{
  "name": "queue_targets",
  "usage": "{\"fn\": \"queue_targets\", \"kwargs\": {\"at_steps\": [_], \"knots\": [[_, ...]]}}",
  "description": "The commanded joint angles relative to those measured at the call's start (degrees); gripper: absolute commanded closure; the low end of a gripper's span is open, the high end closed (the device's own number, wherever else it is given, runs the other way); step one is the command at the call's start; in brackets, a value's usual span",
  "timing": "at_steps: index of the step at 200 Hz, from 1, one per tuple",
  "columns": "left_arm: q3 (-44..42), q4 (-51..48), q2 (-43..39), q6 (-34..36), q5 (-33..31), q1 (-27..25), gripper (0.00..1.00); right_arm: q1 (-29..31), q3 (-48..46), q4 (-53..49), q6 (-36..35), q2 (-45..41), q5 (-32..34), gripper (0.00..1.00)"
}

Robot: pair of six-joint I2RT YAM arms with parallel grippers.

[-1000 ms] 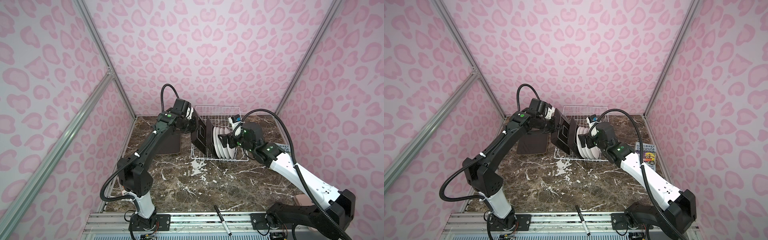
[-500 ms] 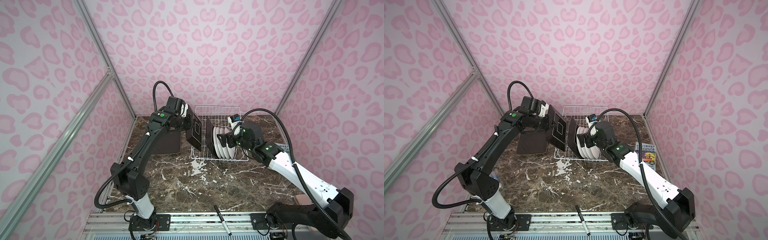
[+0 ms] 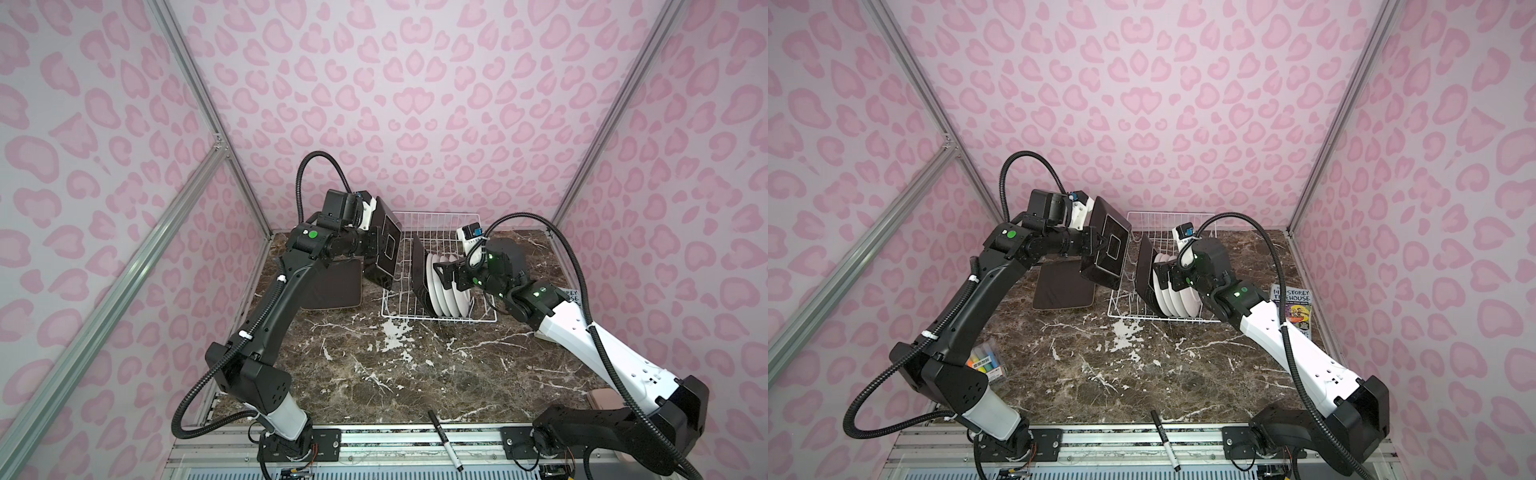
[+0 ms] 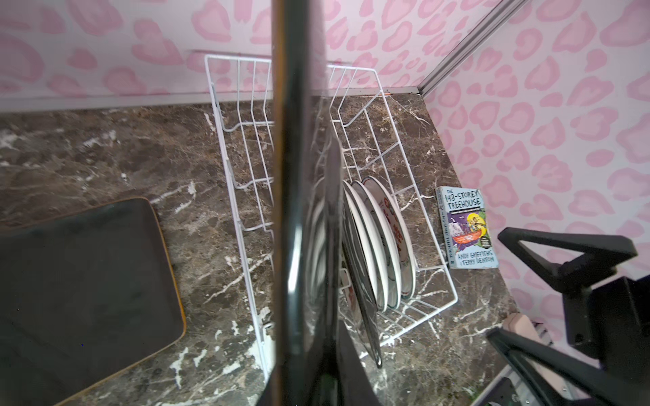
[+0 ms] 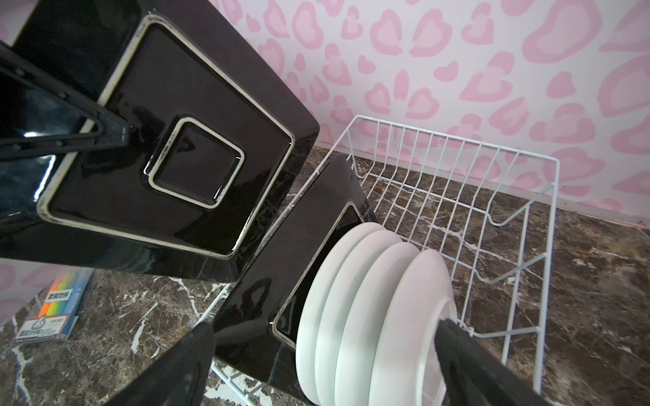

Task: Unload the plates from the dish rack

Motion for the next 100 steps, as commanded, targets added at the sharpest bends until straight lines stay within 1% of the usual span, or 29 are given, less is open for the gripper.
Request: {"fn": "queue_targets", "kwargs": {"at_steps": [1,17,36,53,80,100], "knots": [[1.0,9.5,-2.4,8.0,-3.5,0.1,0.96,-0.9,0.7,0.5,2.6,0.4,-2.2,0.01],[0.1,10.9,-3.6,11.1,-3.7,-0.1,0.96,-2.6,1.6,-0.5,6.0,0.9,-4.3,0.01],[-3.1,14.8,-5.7,14.2,-4.5,-0.1,0.96,-6.0,1.9,0.2,11.7,1.5,-11.0,0.01],[-7.0,19.2,-8.1,17.7,-4.5,-0.2,0.96,-8.7,1.9,1.3,16.1,2.0,-14.8,0.01],[-14.6,27.7,-12.5,25.2,-6.6,-0.9,0.96,-11.6,2.4,1.8,21.0,2.0,-17.6,0.01],[-20.3,33.4,-15.7,31.5,-6.9,-1.2,0.96,-13.2,2.7,2.6,23.9,2.2,-19.2,0.02]]}}
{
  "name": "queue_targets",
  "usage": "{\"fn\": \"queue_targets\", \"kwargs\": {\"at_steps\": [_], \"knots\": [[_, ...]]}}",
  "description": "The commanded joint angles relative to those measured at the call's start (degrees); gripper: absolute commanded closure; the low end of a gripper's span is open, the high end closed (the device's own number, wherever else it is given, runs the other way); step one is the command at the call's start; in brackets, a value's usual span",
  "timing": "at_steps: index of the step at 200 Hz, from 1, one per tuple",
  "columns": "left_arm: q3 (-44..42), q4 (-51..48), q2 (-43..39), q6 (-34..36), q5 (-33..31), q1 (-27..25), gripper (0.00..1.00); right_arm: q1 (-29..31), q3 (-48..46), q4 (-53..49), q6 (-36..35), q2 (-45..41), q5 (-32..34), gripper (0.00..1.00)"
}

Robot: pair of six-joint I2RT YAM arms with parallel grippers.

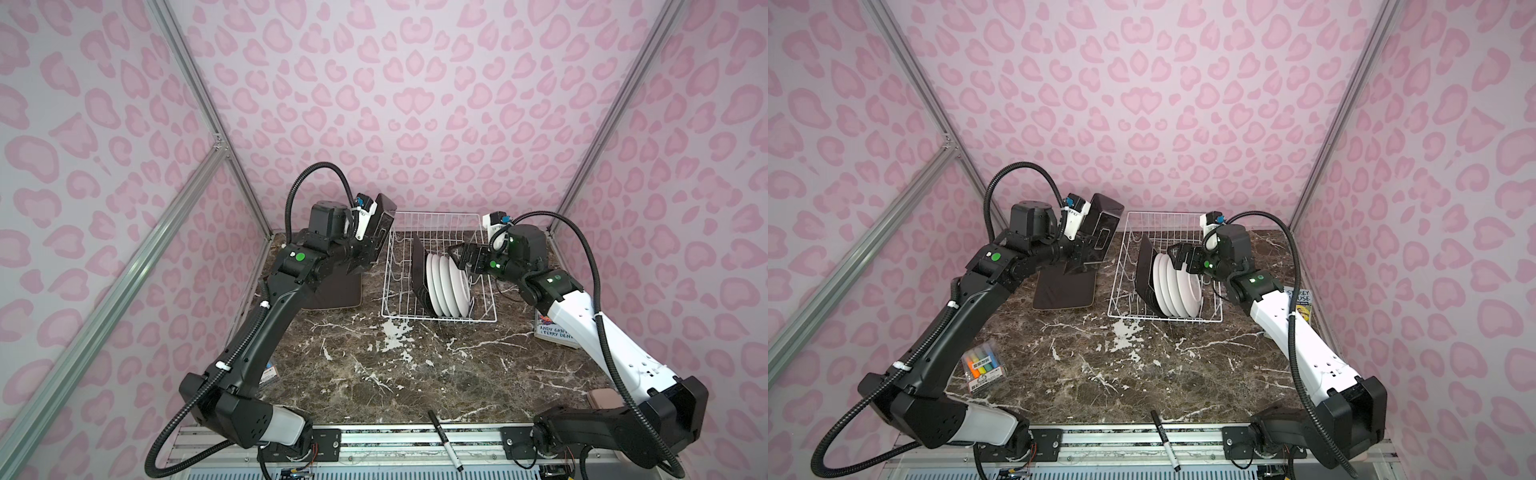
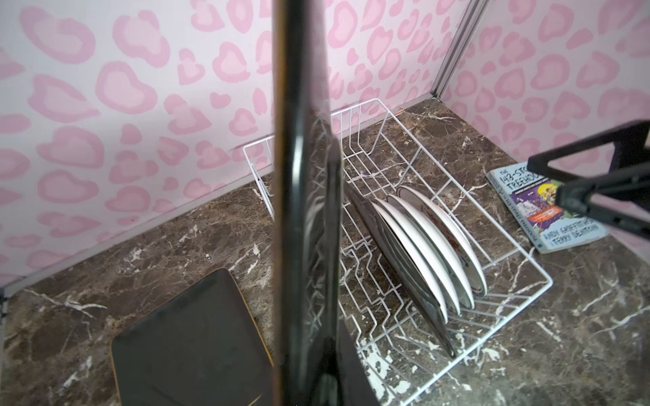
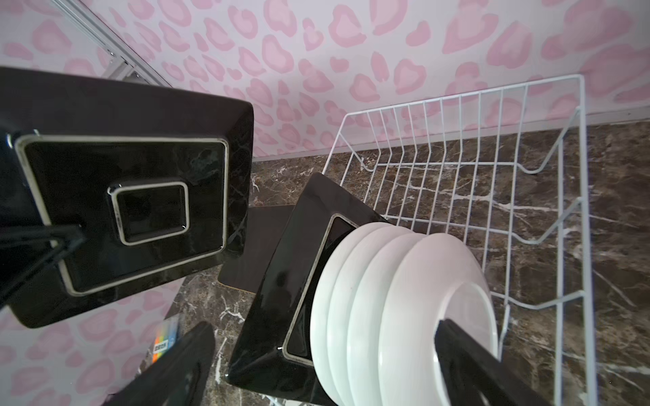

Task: Unload the plates from the dish rack

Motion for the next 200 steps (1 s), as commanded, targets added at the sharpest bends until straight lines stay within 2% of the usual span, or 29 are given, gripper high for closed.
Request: {"fn": "queue_targets", "kwargs": {"at_steps": [1,54,78,200], "knots": [[-4.5,19.0,-3.7,10.9,-1.1,-0.2,0.96,-1.5,0.5,2.4,6.0,0.4,-4.3,0.02],[-12.9,25.6,-7.9,26.3,-2.0,-2.9,0.96,-2.3,2.5,2.4,9.8,2.9,-5.8,0.02],[-18.6,30.9,-9.2,33.8,-5.5,-5.3,0.96,-2.3,3.5,3.3,11.6,4.1,-6.8,0.02],[-26.6,48.9,-9.4,53.5,-16.1,-12.0,0.96,-0.9,8.2,5.3,18.7,6.9,-7.1,0.01]]}}
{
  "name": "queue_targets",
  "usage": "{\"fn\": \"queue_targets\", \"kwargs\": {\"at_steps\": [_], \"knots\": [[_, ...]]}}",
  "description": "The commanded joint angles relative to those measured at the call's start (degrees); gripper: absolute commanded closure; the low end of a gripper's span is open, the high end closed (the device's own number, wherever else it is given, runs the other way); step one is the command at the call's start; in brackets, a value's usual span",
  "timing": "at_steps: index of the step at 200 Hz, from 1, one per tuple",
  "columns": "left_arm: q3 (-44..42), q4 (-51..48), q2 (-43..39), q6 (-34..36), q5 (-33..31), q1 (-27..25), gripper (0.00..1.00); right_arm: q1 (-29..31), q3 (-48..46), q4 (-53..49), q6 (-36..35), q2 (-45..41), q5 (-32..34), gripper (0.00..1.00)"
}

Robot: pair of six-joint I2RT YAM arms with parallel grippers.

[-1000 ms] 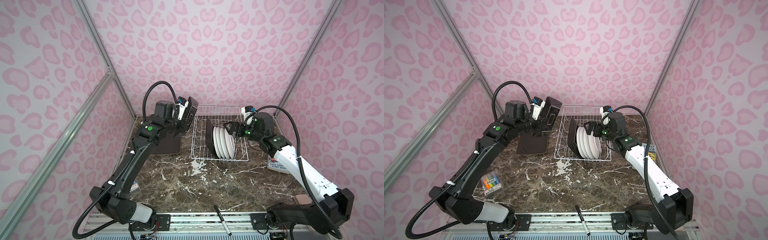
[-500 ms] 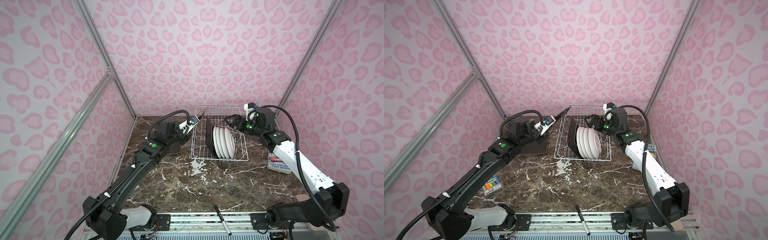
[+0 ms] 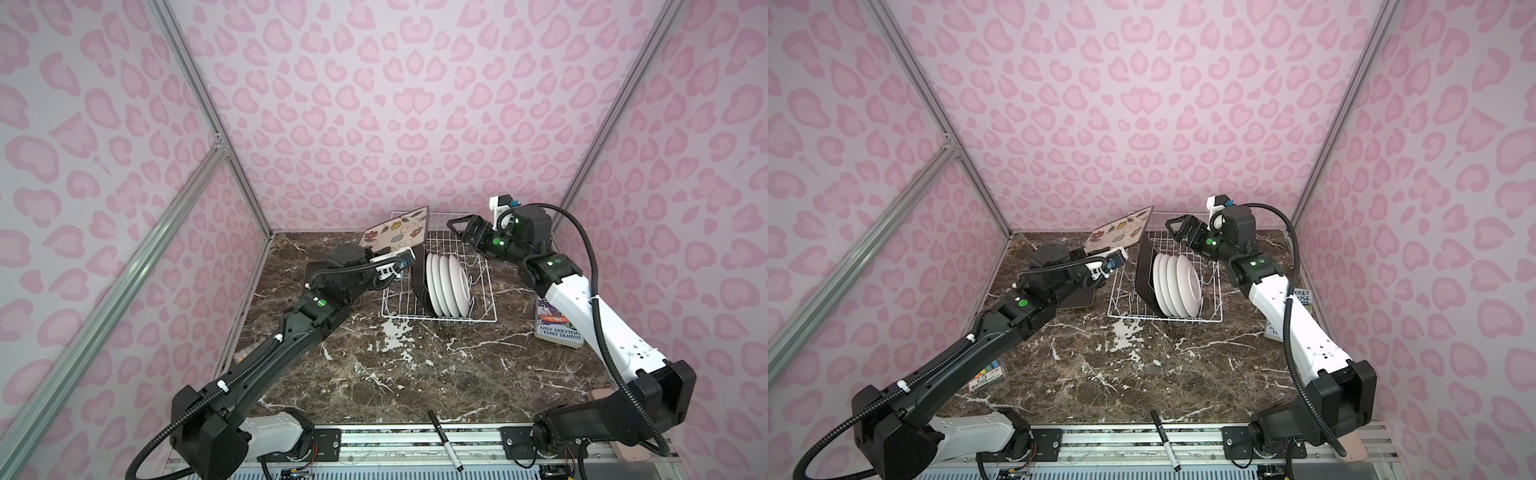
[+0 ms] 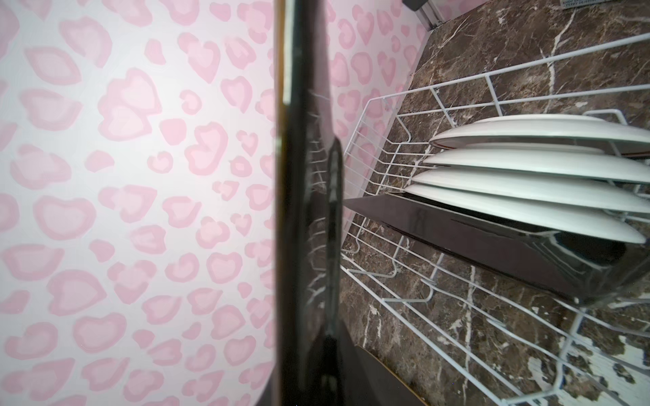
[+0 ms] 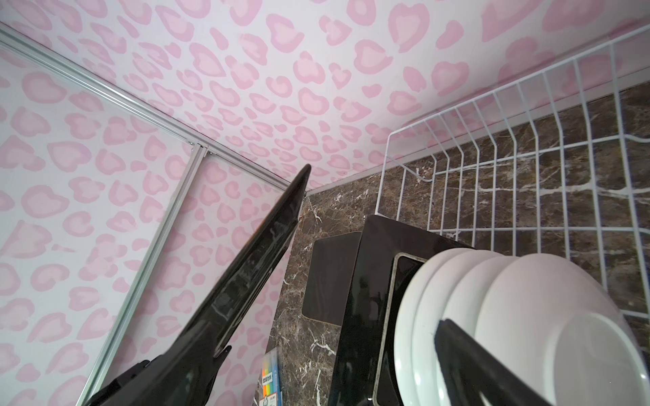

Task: Unload the plates from the dish rack

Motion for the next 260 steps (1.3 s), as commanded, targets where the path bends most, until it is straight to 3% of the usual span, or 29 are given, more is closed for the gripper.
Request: {"fn": "queue_targets", "kwargs": {"at_steps": [1,85,132,206,260], "knots": [[-0.7,16.6,-0.7,6.7,-2.9,-0.9,0.96,0.7,0.2,1.1,1.5,0.7,0.1,0.01],[-4.5,19.3,-0.1,15.2,-5.8,-3.5,0.97,2.8,0.8,1.5,2.2,3.4,0.1,0.06],[-8.2,27.7,1.3,22.2,-9.6,-5.7,0.96,3.2,2.7,-0.9,3.1,6.0,-1.4,0.10],[-8.8,31.4,2.7,21.8,-10.3,-7.1,0.97,5.1,3.6,-2.7,3.7,9.3,-1.3,0.20],[-10.1,32.3,3.0,21.8,-10.0,-8.0,0.97,5.6,4.3,-1.7,4.3,11.1,-3.2,0.36]]}}
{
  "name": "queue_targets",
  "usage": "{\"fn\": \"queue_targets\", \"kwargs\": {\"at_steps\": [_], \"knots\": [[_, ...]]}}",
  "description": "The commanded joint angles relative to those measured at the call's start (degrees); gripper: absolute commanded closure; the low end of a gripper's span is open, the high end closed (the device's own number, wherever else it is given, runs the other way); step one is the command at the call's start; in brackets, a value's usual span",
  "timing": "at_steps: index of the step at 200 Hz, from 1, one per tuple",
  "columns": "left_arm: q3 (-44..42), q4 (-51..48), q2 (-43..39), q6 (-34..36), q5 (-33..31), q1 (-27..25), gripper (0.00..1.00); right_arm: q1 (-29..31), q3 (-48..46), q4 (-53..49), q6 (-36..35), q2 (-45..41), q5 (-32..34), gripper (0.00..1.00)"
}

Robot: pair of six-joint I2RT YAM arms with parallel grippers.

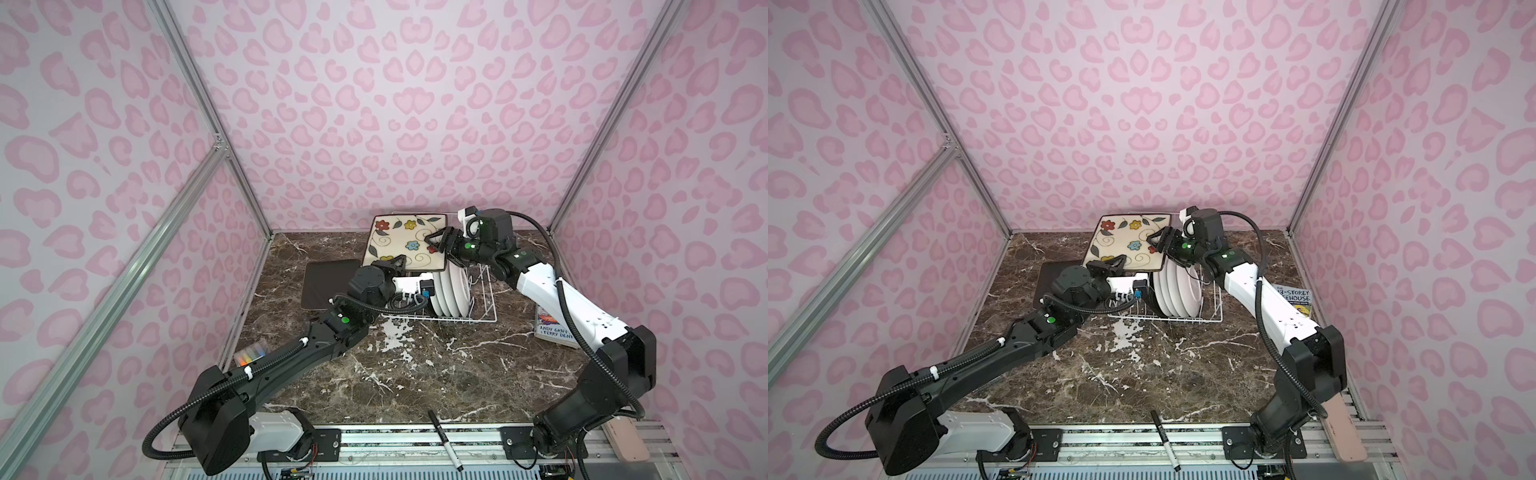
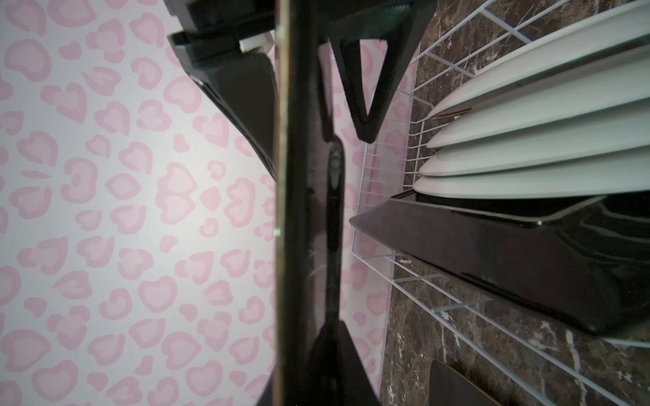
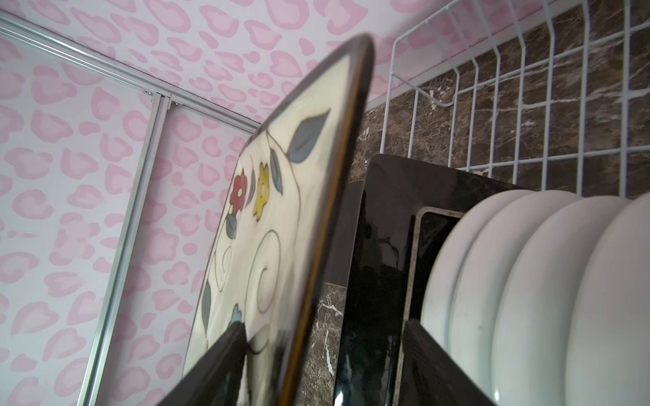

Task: Unload the plates from the dish rack

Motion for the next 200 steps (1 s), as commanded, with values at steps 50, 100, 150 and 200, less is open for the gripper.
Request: {"fn": "queue_targets", "kwargs": {"at_steps": [50,100,150,200], "knots": [[-0.4,12.4,-0.8,-0.4,0.5,-0.2,0.97,0.0,0.0,1.4,0.6,1.0,-2.4,0.51],[-1.0,12.4,-0.9,0.1,-0.1,-0.2,0.97,0.0,-0.6,1.6,0.8,0.4,-3.6,0.64],[-1.1,12.4,-0.9,-0.1,-0.1,-0.2,0.97,-0.3,-1.4,2.7,1.6,-0.1,-5.1,0.74],[-1.0,12.3,-0.3,0.3,-0.5,-0.2,0.97,-0.3,-2.1,3.8,2.3,0.0,-6.3,0.71]]}}
